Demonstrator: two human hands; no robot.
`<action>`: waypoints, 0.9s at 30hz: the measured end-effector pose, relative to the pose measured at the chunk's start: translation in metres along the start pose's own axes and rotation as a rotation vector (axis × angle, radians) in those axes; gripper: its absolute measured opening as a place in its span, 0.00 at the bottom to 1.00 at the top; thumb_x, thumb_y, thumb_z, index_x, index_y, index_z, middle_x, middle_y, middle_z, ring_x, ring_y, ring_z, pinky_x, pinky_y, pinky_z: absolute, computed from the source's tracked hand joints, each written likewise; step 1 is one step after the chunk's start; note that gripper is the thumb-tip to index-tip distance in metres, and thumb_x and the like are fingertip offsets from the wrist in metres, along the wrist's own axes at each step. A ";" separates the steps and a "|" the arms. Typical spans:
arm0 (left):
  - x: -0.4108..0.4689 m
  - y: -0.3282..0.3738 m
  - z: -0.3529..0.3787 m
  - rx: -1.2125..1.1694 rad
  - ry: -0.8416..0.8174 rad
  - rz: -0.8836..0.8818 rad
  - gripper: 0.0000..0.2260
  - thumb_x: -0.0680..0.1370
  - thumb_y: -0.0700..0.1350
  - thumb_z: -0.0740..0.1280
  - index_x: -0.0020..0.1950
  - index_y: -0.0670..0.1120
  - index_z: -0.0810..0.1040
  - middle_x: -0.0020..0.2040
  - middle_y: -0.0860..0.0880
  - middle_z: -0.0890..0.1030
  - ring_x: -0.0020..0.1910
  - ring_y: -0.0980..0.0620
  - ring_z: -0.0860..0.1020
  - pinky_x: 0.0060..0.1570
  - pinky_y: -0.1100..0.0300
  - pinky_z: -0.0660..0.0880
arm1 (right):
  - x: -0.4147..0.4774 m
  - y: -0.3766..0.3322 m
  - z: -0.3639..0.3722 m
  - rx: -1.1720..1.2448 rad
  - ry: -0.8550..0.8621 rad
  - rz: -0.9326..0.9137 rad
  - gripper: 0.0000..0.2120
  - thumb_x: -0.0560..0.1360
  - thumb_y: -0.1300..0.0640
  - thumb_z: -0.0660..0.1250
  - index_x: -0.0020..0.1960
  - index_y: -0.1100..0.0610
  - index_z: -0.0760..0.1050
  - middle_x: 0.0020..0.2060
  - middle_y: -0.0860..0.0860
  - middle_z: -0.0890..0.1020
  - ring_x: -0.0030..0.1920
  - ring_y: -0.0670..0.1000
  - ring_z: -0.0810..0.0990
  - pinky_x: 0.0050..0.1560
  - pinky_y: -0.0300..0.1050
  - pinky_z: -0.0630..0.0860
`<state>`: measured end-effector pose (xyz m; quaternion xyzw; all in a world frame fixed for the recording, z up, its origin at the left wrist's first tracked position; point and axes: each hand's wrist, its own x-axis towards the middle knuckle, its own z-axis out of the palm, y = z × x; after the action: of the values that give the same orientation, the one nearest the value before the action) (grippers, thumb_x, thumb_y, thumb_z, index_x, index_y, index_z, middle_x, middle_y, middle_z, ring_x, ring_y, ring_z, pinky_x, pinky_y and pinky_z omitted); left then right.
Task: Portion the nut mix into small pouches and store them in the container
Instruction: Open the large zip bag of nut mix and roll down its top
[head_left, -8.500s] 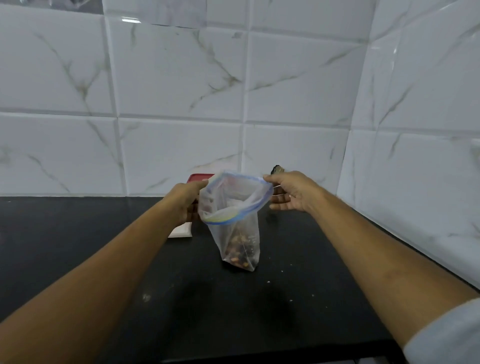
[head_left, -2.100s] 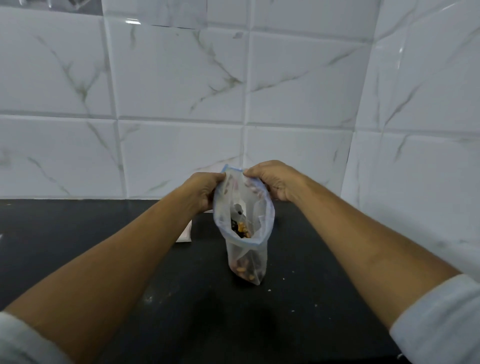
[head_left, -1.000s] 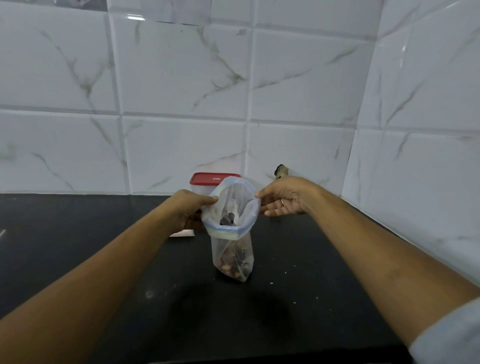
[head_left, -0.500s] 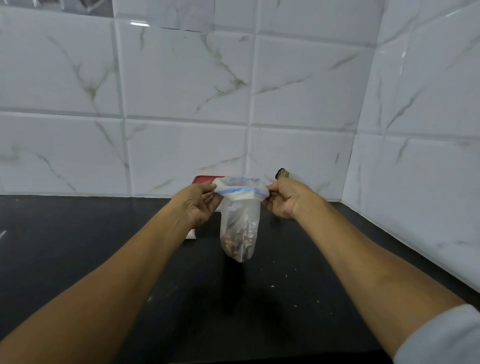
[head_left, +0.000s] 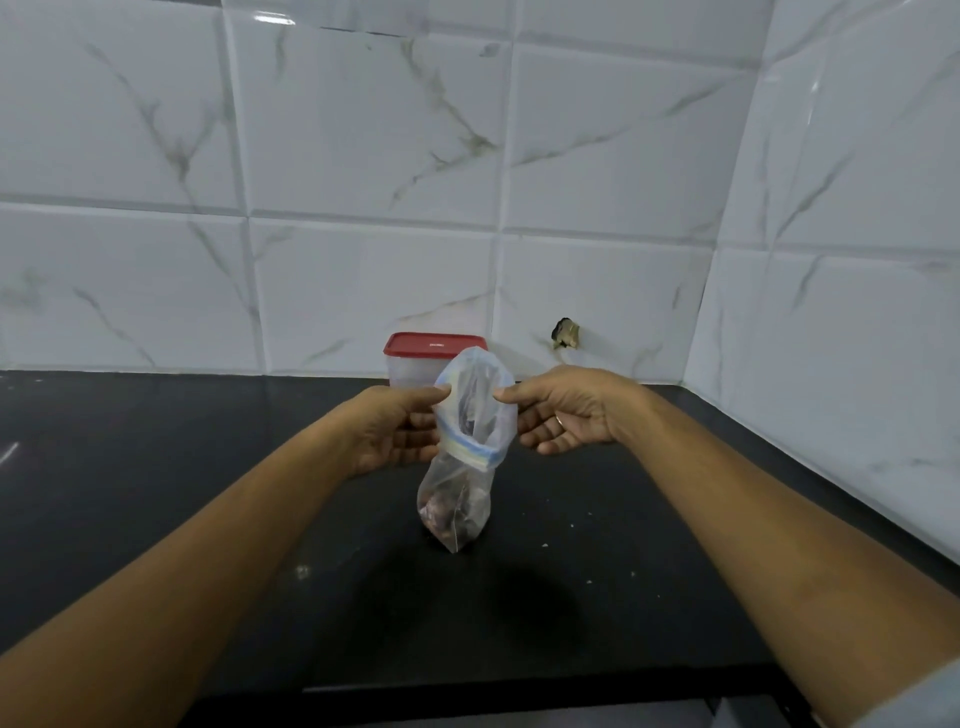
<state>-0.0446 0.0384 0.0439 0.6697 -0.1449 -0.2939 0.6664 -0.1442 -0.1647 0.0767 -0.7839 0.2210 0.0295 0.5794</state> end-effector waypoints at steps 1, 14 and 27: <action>-0.003 0.000 -0.001 0.065 -0.003 -0.004 0.14 0.77 0.50 0.74 0.54 0.40 0.82 0.37 0.46 0.81 0.36 0.50 0.81 0.34 0.58 0.80 | -0.004 -0.001 0.001 0.007 -0.024 -0.001 0.17 0.79 0.51 0.73 0.60 0.63 0.79 0.37 0.55 0.84 0.33 0.49 0.83 0.29 0.41 0.80; -0.007 0.001 0.014 -0.419 0.094 -0.077 0.07 0.80 0.36 0.69 0.56 0.34 0.78 0.50 0.37 0.84 0.45 0.46 0.85 0.37 0.56 0.84 | -0.014 0.000 0.016 0.543 0.069 -0.052 0.08 0.80 0.74 0.60 0.58 0.71 0.73 0.41 0.65 0.86 0.34 0.57 0.88 0.34 0.48 0.85; -0.009 -0.011 0.017 -1.006 -0.023 -0.045 0.10 0.85 0.36 0.55 0.56 0.34 0.75 0.51 0.38 0.81 0.49 0.42 0.82 0.49 0.50 0.79 | -0.001 0.018 0.014 1.231 0.125 -0.025 0.12 0.84 0.68 0.53 0.59 0.70 0.73 0.54 0.64 0.80 0.61 0.60 0.81 0.57 0.54 0.79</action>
<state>-0.0635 0.0309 0.0358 0.2652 0.0221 -0.3490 0.8985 -0.1491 -0.1552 0.0563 -0.3084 0.2218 -0.1561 0.9118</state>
